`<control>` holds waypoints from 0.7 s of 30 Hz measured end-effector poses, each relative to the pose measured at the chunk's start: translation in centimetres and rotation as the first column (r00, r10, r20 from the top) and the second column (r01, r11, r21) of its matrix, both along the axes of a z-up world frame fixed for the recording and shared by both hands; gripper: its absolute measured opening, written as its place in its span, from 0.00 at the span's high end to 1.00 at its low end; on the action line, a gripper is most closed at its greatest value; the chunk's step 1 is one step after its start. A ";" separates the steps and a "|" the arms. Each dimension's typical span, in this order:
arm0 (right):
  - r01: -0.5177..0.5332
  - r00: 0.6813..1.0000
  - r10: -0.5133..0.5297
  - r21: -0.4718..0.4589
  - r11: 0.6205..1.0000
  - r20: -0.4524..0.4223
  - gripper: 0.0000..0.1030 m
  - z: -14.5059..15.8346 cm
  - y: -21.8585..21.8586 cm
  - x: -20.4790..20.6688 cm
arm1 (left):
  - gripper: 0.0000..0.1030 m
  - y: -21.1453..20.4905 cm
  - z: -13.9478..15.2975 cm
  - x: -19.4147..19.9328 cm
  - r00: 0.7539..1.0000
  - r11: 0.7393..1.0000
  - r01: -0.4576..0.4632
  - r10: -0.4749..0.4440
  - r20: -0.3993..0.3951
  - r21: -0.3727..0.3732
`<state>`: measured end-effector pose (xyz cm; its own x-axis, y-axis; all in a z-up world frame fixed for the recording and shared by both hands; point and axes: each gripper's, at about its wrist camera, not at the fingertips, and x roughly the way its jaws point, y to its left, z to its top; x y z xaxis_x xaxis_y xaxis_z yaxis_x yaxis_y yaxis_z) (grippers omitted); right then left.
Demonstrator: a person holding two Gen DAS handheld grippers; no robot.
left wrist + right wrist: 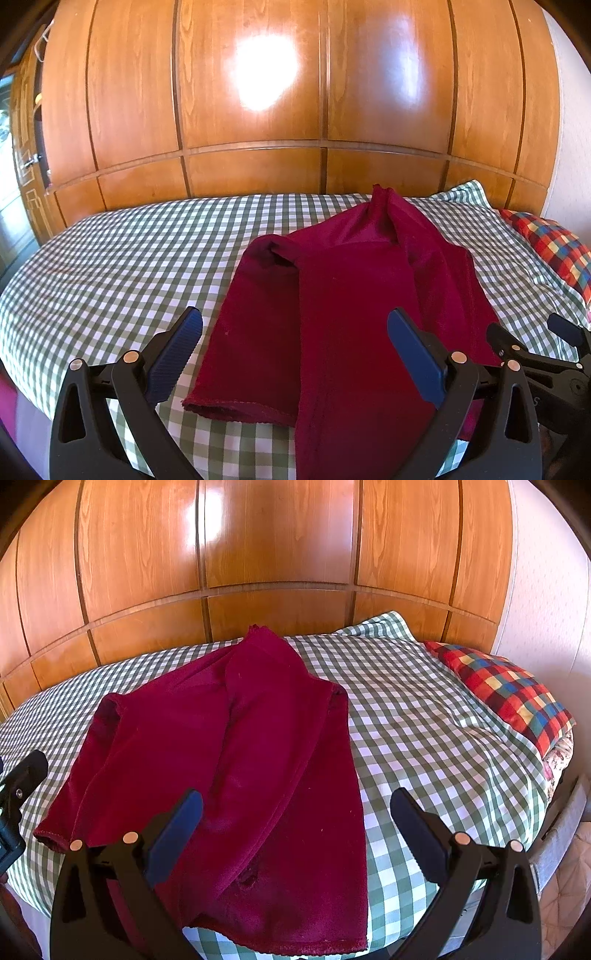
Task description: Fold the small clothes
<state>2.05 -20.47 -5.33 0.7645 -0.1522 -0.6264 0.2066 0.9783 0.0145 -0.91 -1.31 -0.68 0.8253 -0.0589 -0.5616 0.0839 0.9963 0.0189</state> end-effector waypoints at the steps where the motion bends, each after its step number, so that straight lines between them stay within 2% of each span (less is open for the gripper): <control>1: 0.000 1.000 0.000 0.001 1.000 -0.001 0.02 0.0 0.0 0.0 | 0.04 -0.1 0.0 0.0 1.000 1.000 0.002 -0.002 0.001 0.002; 21: -0.012 1.000 0.012 0.009 1.000 -0.026 0.02 -0.4 0.0 0.2 | 0.04 -0.5 0.3 -0.4 1.000 1.000 0.024 -0.025 0.013 0.017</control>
<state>2.28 -20.46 -5.78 0.7494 -0.1372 -0.6477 0.1949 0.9807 0.0179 -1.29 -1.79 -0.39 0.8309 -0.0698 -0.5521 0.1080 0.9935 0.0370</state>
